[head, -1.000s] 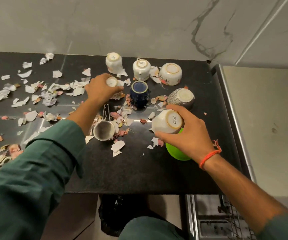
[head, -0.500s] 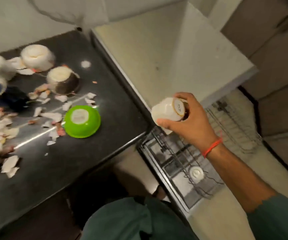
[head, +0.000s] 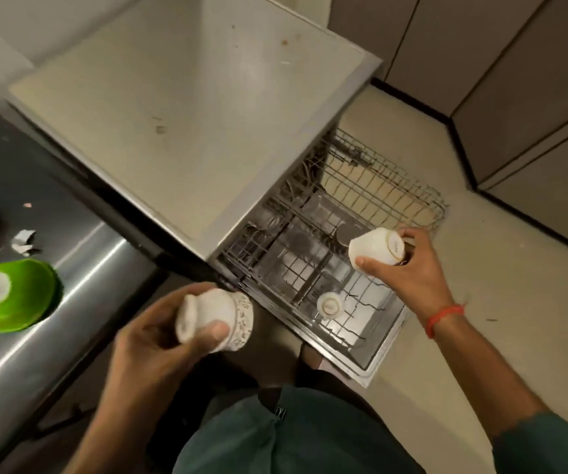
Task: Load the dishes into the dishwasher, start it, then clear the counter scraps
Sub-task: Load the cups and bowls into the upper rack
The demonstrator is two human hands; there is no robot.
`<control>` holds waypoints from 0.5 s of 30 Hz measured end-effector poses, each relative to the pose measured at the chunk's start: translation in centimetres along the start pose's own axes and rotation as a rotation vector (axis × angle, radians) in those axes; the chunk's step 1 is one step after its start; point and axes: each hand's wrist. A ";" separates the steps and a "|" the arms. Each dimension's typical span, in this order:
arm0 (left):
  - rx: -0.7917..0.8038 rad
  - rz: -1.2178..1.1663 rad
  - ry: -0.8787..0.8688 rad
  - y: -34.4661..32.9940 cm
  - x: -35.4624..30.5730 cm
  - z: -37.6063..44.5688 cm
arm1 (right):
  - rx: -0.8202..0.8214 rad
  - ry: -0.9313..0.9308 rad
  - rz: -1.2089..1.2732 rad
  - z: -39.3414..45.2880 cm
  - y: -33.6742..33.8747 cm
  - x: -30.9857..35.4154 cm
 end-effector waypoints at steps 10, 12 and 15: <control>0.156 0.314 0.096 -11.3 3.3 3.7 | -0.053 -0.083 -0.169 4.5 -0.8 -10.5; 0.190 0.376 0.085 -12.5 4.5 5.3 | -0.074 -0.091 -0.233 5.5 -2.0 -12.5; 0.217 0.424 0.071 -13.8 6.5 7.0 | -0.078 -0.108 -0.314 6.8 -4.2 -15.1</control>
Point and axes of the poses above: each hand's wrist, its own z-axis towards the middle knuckle, its own y-axis out of the back of the hand, x = y × z, and after that the axes turned 13 degrees about -x, right-handed
